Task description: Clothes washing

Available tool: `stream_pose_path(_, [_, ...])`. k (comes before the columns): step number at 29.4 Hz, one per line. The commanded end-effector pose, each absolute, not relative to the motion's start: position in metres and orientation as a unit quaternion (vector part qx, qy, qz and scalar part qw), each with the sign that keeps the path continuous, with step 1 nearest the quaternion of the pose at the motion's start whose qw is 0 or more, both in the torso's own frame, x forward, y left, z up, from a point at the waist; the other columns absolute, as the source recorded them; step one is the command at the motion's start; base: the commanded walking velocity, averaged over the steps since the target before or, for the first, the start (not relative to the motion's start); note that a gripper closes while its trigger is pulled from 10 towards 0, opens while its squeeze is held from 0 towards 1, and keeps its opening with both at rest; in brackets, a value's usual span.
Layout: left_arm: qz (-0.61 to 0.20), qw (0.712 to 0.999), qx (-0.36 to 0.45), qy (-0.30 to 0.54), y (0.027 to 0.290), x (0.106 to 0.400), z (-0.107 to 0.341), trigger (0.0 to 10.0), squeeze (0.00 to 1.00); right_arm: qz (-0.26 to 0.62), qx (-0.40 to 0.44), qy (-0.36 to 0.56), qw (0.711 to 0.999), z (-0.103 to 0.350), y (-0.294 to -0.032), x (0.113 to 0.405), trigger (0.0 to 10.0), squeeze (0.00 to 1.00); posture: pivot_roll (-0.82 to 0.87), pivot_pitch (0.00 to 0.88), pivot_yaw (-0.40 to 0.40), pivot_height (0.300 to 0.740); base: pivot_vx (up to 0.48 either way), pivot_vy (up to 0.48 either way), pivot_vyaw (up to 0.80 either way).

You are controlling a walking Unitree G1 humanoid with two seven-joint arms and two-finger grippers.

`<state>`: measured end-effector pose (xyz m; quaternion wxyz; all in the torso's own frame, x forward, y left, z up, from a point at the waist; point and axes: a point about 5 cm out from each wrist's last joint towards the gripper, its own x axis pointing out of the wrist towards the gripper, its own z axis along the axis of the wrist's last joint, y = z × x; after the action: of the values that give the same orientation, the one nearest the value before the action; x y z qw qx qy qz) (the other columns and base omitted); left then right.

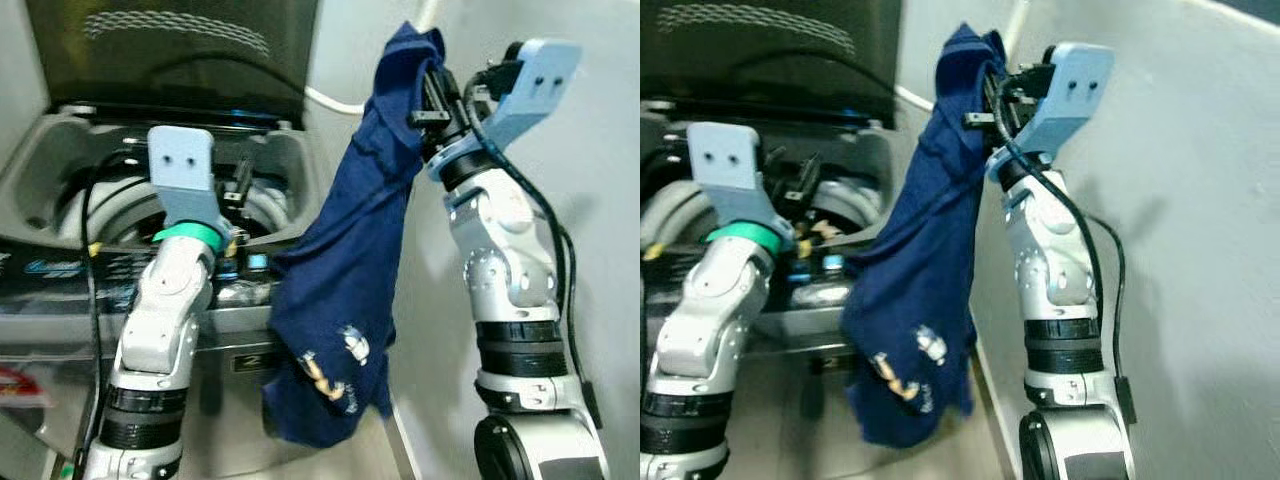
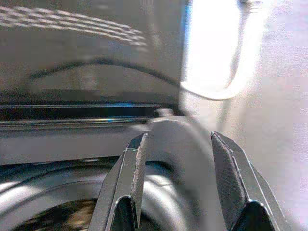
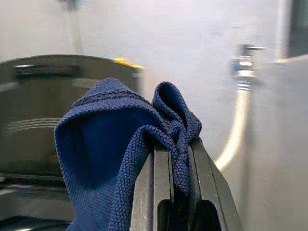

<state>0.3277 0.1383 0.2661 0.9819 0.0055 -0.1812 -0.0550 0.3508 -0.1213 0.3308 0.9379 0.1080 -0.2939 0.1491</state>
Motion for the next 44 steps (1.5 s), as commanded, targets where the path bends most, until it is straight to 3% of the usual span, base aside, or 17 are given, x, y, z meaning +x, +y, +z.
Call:
stream_pose_path(1, [-0.069, 0.982, -0.002, -0.178, 0.1330, 0.3264, 0.2650, 10.0, 0.00, 0.144, 0.112, -0.311, 0.933, 0.3368, -0.1260, 0.3473, 10.0, 0.00, 0.01, 0.021, -0.080, 0.740, 0.000, 0.000, 0.00])
stream_pose_path(32, [-0.077, 0.979, -0.018, -0.186, 0.1305, 0.3255, 0.2694, 10.0, 0.00, 0.158, 0.110, -0.308, 0.932, 0.3341, -0.1216, 0.3467, 10.0, 0.00, 0.01, 0.014, -0.083, 0.740, 0.000, 0.432, 0.00])
stream_pose_path(44, [-0.056, 0.984, -0.004, -0.171, 0.1358, 0.3232, 0.2628, 10.0, 0.00, 0.171, 0.113, -0.303, 0.931, 0.3334, -0.1162, 0.3509, 10.0, 0.00, 0.03, 0.010, -0.114, 0.740, 0.000, 0.000, 0.00])
